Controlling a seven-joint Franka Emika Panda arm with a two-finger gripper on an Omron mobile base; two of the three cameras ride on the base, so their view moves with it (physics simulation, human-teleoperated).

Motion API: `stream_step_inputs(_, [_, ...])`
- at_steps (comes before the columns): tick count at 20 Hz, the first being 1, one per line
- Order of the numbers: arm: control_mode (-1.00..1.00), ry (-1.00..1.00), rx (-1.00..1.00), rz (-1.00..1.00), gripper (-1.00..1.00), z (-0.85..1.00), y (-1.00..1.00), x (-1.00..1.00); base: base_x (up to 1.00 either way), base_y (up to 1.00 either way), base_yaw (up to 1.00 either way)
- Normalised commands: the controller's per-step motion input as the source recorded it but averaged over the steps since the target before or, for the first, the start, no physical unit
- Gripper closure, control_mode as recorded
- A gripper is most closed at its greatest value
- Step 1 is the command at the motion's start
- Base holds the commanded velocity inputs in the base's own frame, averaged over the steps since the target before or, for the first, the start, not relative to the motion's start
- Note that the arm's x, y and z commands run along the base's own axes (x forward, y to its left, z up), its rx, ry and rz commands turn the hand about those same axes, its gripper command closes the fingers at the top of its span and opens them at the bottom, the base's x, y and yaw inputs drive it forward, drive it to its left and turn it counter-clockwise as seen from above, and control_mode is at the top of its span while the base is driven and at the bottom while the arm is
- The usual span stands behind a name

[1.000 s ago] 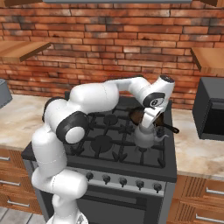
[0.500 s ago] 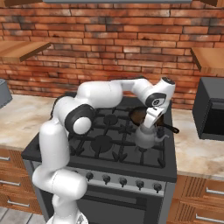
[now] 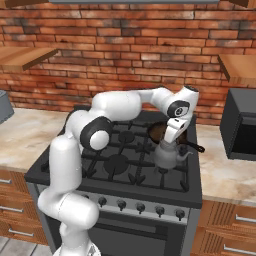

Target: Pick the kettle from the counter and place it on a stove burner. Then turn the burner on.

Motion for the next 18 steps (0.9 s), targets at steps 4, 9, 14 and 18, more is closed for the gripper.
stream_step_inputs(4, [-1.0, 0.0, 0.0, 0.0, 1.0, 0.0, 0.0, -0.06, 0.0, 0.0, 0.0])
stream_step_inputs(9, [-1.0, -0.01, 0.0, 0.0, 1.0, 0.0, 0.0, -0.51, 0.0, 0.0, 0.0])
stream_step_inputs(14, [-1.0, 0.0, 0.0, 0.0, 1.0, 0.0, 0.0, 0.0, 0.0, 0.0, 0.0])
stream_step_inputs(18, [-1.0, -0.11, 0.01, 0.0, 1.0, 0.0, 0.0, -0.03, 0.0, 0.0, 0.0])
